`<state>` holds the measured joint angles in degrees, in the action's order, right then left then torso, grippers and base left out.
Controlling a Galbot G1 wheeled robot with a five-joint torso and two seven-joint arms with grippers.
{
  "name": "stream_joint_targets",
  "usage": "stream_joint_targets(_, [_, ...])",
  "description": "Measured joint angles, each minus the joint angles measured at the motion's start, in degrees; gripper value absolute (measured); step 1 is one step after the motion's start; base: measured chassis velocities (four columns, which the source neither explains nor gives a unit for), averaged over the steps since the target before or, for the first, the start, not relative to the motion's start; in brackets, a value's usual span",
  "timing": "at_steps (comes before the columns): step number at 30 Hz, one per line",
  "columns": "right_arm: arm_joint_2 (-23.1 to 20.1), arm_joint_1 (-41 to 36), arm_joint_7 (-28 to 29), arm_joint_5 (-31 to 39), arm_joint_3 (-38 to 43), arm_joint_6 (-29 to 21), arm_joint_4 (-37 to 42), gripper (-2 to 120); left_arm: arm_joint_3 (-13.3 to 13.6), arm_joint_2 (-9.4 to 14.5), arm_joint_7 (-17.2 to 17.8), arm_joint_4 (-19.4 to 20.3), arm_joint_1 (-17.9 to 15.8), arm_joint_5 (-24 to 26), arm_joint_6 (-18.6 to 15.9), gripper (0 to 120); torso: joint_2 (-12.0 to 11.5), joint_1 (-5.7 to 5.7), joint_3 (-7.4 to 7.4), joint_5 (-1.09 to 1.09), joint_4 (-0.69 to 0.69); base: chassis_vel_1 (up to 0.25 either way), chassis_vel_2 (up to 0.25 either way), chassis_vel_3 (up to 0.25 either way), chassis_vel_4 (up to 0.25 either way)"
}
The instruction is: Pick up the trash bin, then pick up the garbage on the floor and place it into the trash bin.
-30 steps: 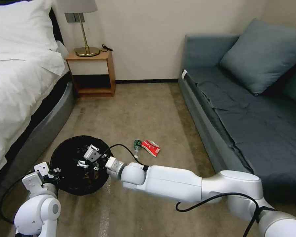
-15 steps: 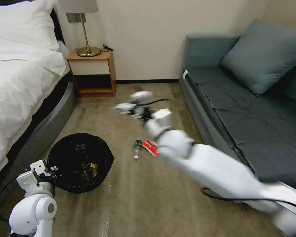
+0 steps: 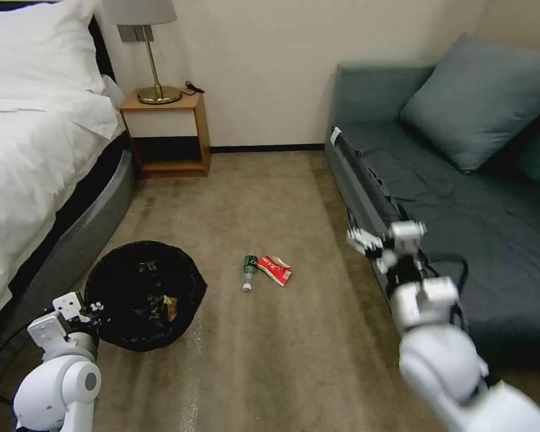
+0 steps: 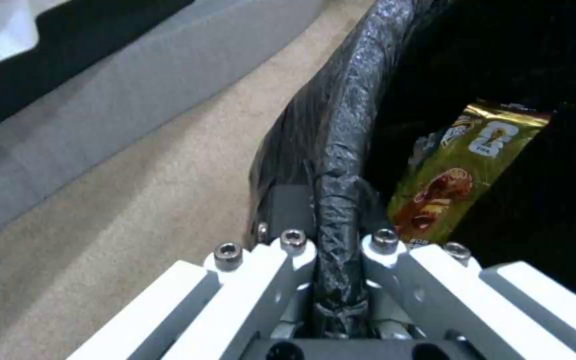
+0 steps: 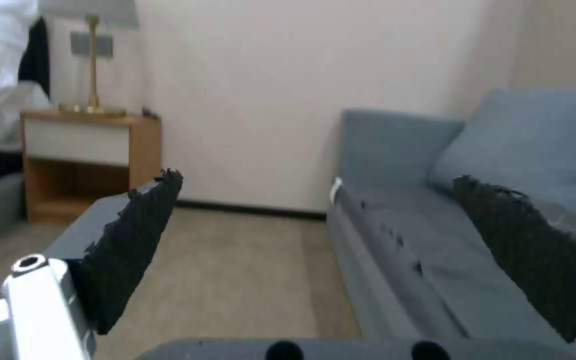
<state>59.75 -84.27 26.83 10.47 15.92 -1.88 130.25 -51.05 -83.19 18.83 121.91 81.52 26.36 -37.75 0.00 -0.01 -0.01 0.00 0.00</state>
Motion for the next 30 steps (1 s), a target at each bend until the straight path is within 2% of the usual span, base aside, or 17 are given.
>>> stream_joint_targets(4, [7.7, -5.1, -2.2, -5.5, -1.6, 3.9, -0.6, 100, -0.1, 0.2, -0.2, 0.1, 0.1, 0.1, 0.2, 2, 0.0, 0.0, 0.0, -0.01, 0.0, 0.0, 0.0, 0.0, 0.0])
stream_joint_targets(9, [11.2, -5.9, -5.0, -7.8, -2.2, 6.7, -2.1, 100, 0.0, 0.1, -0.3, 0.1, 0.1, 0.1, 0.3, 2, 0.0, 0.0, 0.0, -0.01, 0.02, 0.0, 0.0, 0.0, 0.0])
stream_joint_targets(15, [12.1, -6.1, -6.7, -9.0, -2.2, 9.5, -4.2, 100, 0.0, 0.1, -0.5, 0.2, 0.2, 0.0, 0.4, 2, 0.0, 0.0, 0.0, 0.0, 0.01, 0.0, 0.0, 0.0, 0.0])
stream_joint_targets(22, [11.8, -5.4, -7.2, -8.9, -2.3, 10.0, -5.0, 100, 0.0, 0.0, -0.5, 0.5, 0.2, 0.0, 0.4, 2, 0.0, 0.0, 0.01, 0.0, 0.0, 0.0, 0.0, 0.0, 0.0])
stream_joint_targets(30, [11.4, -4.5, -7.3, -8.6, -2.5, 10.2, -5.7, 100, -0.4, 0.0, -0.5, 0.7, 0.3, 0.0, 0.4, 2, 0.0, 0.0, 0.01, 0.0, 0.01, -0.105, 0.104, 0.103, -0.096])
